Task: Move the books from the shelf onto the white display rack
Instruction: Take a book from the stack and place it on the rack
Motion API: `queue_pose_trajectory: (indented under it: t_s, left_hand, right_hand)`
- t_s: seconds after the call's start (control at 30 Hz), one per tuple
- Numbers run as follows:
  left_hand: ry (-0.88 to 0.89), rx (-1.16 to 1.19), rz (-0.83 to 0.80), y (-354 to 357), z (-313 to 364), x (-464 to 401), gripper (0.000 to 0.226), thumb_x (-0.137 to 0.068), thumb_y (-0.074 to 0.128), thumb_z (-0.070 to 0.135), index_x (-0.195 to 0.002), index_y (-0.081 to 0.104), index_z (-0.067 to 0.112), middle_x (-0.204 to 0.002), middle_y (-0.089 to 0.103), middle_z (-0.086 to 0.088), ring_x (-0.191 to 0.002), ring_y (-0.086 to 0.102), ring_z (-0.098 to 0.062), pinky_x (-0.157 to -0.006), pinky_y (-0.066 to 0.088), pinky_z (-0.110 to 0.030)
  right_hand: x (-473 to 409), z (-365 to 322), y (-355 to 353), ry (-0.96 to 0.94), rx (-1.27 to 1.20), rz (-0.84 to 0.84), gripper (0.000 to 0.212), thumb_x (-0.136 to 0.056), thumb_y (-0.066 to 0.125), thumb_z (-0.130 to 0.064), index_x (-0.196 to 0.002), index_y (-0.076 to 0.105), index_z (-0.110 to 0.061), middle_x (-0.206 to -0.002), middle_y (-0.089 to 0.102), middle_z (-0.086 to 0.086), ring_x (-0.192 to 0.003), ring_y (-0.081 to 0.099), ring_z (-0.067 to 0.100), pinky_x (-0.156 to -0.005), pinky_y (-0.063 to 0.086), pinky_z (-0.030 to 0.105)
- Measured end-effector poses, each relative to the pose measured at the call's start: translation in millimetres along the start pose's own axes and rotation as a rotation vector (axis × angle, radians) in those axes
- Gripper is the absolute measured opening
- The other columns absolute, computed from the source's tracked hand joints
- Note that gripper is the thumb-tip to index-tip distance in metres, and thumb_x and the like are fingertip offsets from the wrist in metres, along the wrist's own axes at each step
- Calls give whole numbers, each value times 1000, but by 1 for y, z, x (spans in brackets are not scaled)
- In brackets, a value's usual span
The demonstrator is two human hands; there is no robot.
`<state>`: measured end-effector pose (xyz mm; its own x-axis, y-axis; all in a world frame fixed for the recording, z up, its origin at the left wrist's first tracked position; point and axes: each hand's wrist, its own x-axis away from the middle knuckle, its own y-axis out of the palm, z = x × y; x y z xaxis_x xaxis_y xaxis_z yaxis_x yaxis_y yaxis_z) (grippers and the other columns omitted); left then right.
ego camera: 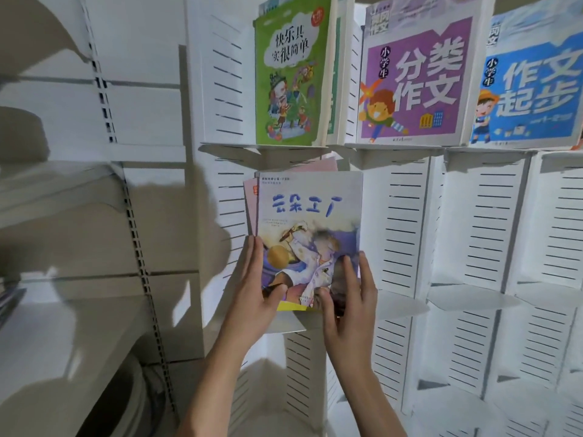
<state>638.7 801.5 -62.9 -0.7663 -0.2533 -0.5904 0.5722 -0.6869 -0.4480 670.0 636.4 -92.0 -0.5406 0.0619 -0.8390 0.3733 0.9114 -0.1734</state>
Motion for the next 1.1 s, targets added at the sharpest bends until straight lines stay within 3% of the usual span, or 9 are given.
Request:
queue_pose_trajectory:
  t_s: [0.13, 0.27, 0.43, 0.53, 0.63, 0.7, 0.77, 0.9, 1.1]
  left_hand:
    - [-56, -41, -37, 8, -4, -7, 92, -90, 71, 28, -159, 9, 21, -164, 6, 12, -151, 8, -5, -119, 11, -16]
    - [-159, 20, -27, 6, 5, -7, 75, -99, 55, 39, -159, 13, 24, -166, 9, 9, -152, 8, -6, -112, 9, -15]
    - [-88, 101, -49, 7, 18, -1, 61, -99, 33, 57, -155, 27, 33, -163, 11, 20, -148, 0, 9, -117, 4, -15]
    - [-96, 173, -35, 5, 20, -3, 60, -96, 26, 53, -152, 31, 34, -153, 16, 35, -143, 4, 16, -111, 3, -2]
    - [-91, 184, -57, 4, 23, -2, 53, -96, 22, 53, -148, 27, 44, -149, 13, 41, -143, 1, 17, -112, 2, -5]
    - [-104, 190, -70, 4, 24, -2, 51, -96, 22, 55, -147, 25, 48, -155, 14, 34, -145, 0, 15, -113, 2, -8]
    - [-125, 207, -72, 4, 26, -2, 51, -98, 22, 58, -148, 27, 46, -155, 16, 32, -145, 1, 15, -112, 3, -6]
    - [-186, 224, -93, 1, 28, -1, 60, -96, 20, 58, -152, 30, 40, -156, 22, 28, -146, 5, 10, -98, 0, 7]
    - [-204, 246, -101, 7, 25, -2, 68, -92, 20, 64, -155, 25, 40, -161, 17, 26, -148, -2, 9, -115, 3, -18]
  right_hand:
    - [8, 2, 6, -39, 86, -6, 60, -97, 54, -28, -151, 27, -28, -162, 18, -11, -121, 37, 10, -107, 25, 12]
    - [22, 0, 14, -36, 98, -88, 69, -98, 47, -32, -157, 12, -31, -165, 11, -4, -123, 41, 24, -105, 21, 5]
    - [22, 0, 11, 0, 77, -134, 85, -96, 56, -27, -158, -2, -28, -153, 36, 18, -132, 39, 19, -101, 21, -2]
    - [19, -6, 9, -20, 96, -98, 84, -95, 58, -24, -158, 2, -29, -160, 25, 8, -144, 20, -1, -108, 18, 2]
    - [3, -12, 9, -23, 18, -98, 77, -99, 52, -29, -158, 3, -32, -161, 23, 5, -147, 27, 17, -117, 32, 31]
    - [-11, -12, 12, 2, -33, -121, 73, -99, 52, -27, -158, 10, -24, -153, 37, 9, -137, 41, 28, -107, 43, 47]
    - [-20, -12, 18, 1, 16, -79, 71, -97, 55, -21, -157, 17, -16, -144, 46, 7, -128, 45, 27, -103, 43, 43]
    - [-16, -8, 24, 0, 60, 38, 74, -93, 60, -16, -156, 21, -24, -132, 48, -6, -119, 44, 14, -101, 34, 13]
    - [-15, -9, 27, 27, 28, 11, 68, -98, 56, -22, -156, 20, -20, -152, 36, -5, -142, 33, 14, -112, 28, 15]
